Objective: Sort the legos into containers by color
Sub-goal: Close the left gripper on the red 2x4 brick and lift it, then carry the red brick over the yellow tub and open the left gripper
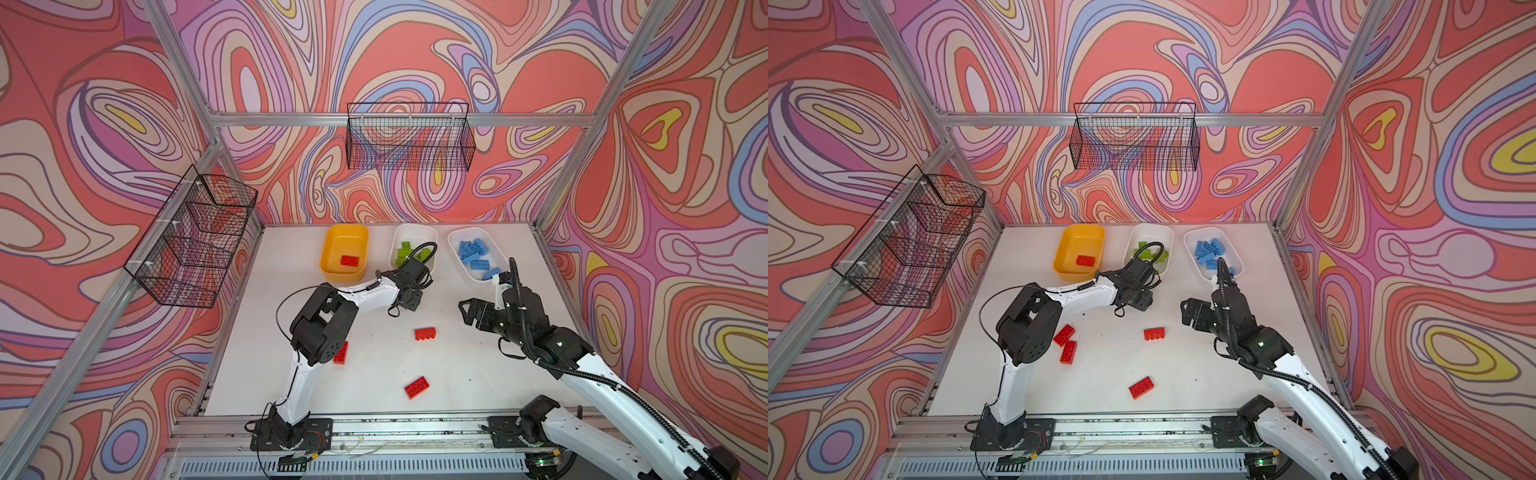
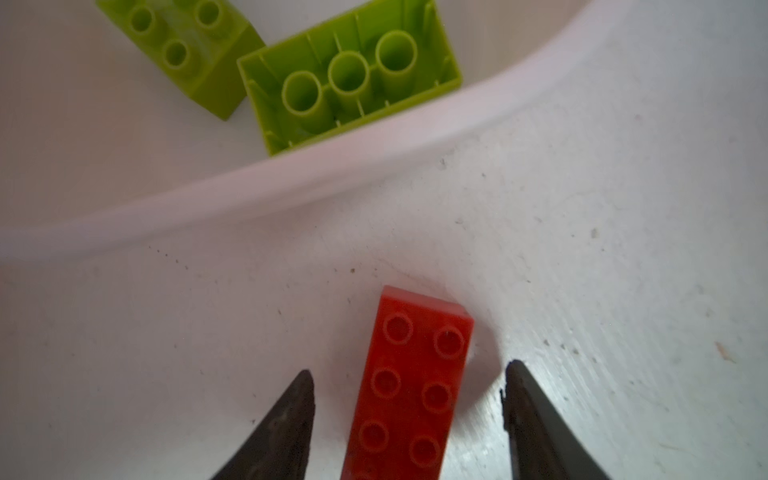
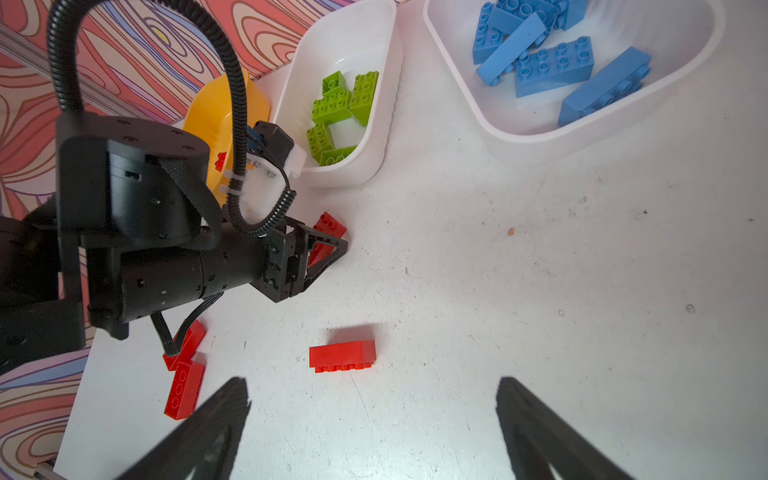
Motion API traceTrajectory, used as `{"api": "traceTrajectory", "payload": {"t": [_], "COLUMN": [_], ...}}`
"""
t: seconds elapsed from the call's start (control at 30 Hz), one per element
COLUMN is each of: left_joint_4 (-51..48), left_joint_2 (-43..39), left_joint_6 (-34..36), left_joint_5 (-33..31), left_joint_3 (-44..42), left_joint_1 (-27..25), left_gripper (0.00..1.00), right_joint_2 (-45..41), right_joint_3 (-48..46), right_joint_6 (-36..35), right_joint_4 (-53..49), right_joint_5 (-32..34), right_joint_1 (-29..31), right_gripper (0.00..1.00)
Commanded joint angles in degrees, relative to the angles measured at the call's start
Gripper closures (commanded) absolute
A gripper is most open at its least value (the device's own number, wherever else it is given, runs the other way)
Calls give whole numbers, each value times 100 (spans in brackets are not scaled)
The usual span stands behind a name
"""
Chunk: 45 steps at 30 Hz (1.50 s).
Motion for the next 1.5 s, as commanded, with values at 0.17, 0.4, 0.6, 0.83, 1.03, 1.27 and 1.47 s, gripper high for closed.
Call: {"api": "traceTrajectory", "payload": {"t": [0.17, 0.4, 0.6, 0.83, 1.03, 1.27, 1.47], "left_joint_4": [-249, -544, -787, -1173, -1270, -1181, -1391], "left_joint_2": [-26, -178, -886, -1627, -1817, -1136, -17], "left_joint_6": [-12, -91, -351, -278, -274, -285, -250], "left_joint_5": [17, -167, -584, -1084, -1117, -734, -575], "left_joint_3": [-141, -360, -808, -861, -550, 451, 1715], "left_joint_1": [41, 41, 41, 270, 1138, 2192, 2654], "left_gripper": [75, 78, 81, 82, 82, 81, 81], "right_joint_2": [267, 543, 672, 958, 1106, 1406, 1759], "right_joint_3": [11, 140, 211, 370, 415, 450, 520], "right_joint_6": [11, -11, -3, -17, -31, -58, -106], "right_joint_4": [149, 290, 429, 585, 711, 911, 1053], "right_joint_5": [127, 17, -58, -228, -250, -307, -317], "right_joint_1": [25, 32, 34, 30, 28, 33, 31], "right_gripper": [2, 2, 2, 2, 2, 2, 2]}}
